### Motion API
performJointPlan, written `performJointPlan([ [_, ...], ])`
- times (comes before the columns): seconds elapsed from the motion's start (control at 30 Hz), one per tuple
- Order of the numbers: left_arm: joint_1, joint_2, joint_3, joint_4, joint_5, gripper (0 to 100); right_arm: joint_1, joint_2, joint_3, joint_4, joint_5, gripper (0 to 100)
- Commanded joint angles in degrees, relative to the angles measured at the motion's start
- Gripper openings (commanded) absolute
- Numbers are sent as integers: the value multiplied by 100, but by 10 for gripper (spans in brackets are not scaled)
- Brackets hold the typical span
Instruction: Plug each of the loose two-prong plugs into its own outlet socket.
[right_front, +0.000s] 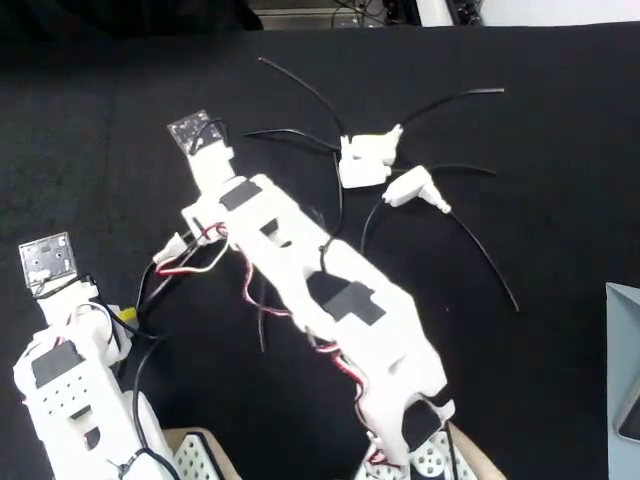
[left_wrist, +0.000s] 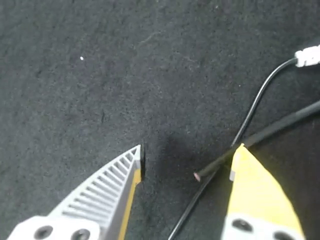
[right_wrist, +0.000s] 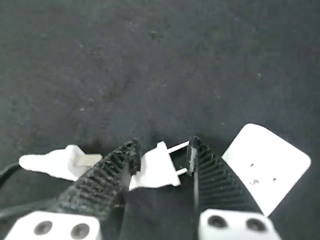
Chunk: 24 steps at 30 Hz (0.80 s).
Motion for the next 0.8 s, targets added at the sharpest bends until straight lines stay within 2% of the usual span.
performJointPlan([
  [0.0,-57,-88,-154,-97,44,285,141,4,-303,545,-62,155],
  [0.23,-48,-88,-145,-97,35,285,-62,-13,-418,1468,-18,149],
  [0.33,-48,-88,-145,-97,35,285,-123,-31,-435,1679,9,83],
  [0.43,-40,-88,-145,-97,35,285,-79,-145,-453,1873,360,9],
  [0.77,-31,-88,-136,-97,35,285,308,-1473,-400,3156,396,12],
])
